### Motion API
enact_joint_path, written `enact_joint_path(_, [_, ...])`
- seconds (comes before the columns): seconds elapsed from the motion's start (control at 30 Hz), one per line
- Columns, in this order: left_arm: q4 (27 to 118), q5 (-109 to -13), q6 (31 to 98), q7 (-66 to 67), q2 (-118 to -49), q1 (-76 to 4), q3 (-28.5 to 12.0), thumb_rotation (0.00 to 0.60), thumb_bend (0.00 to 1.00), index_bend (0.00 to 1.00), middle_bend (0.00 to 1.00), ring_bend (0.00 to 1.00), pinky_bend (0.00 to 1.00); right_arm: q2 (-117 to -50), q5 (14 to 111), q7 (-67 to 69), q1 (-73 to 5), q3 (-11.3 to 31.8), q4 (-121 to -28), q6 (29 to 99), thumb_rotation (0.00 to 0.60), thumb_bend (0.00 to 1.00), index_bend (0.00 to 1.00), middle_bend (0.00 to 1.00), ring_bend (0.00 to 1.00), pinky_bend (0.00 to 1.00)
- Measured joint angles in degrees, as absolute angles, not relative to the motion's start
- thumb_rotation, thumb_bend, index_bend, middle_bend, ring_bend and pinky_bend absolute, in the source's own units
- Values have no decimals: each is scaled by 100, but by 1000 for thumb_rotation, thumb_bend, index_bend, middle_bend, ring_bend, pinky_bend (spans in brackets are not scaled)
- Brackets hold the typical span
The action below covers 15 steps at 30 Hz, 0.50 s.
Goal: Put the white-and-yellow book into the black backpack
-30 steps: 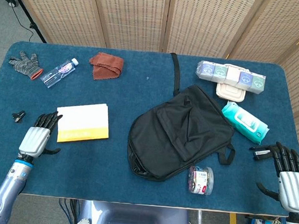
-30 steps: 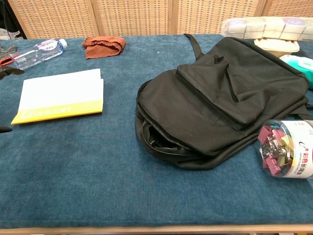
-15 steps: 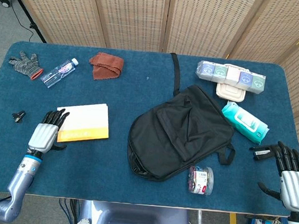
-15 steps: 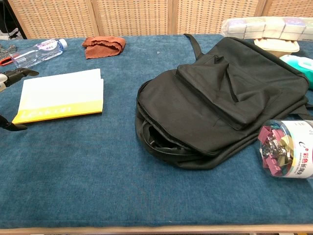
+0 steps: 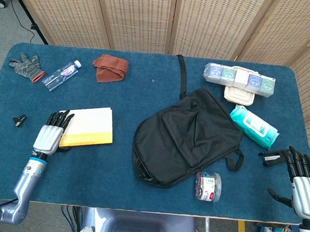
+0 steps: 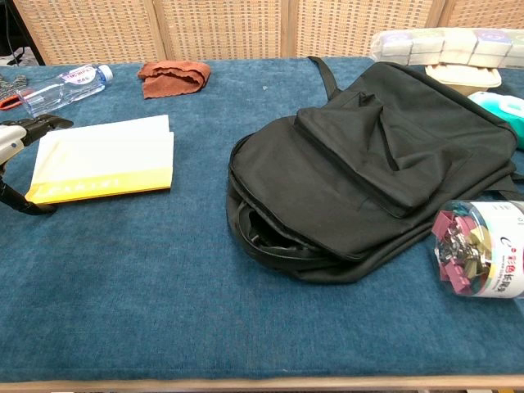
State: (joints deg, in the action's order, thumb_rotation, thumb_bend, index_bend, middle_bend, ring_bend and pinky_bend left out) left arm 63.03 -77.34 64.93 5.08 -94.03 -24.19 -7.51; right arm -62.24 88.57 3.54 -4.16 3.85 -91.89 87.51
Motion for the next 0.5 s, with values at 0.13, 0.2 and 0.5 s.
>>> enact_joint_path(0.13, [6185,-7706,6460,563,-9476,-2466,-756,600,257,0,0,0,0,-6218,8851,379,-415,387,-9183,8748,600,0,0,0,0,0])
enact_joint_path(0.2, [6131,-7701,6455,582,-9516,-2489,-756,600,259,0,0,0,0,-6215,8852,389,-416,387,-9182,8743,600,0,0,0,0,0])
enact_joint_path(0.5, [5934,-7651,6341,661,-9653,-2618,-779,600,269,0,0,0,0,-6196,8851,443,-414,387,-9187,8736,600,0,0,0,0,0])
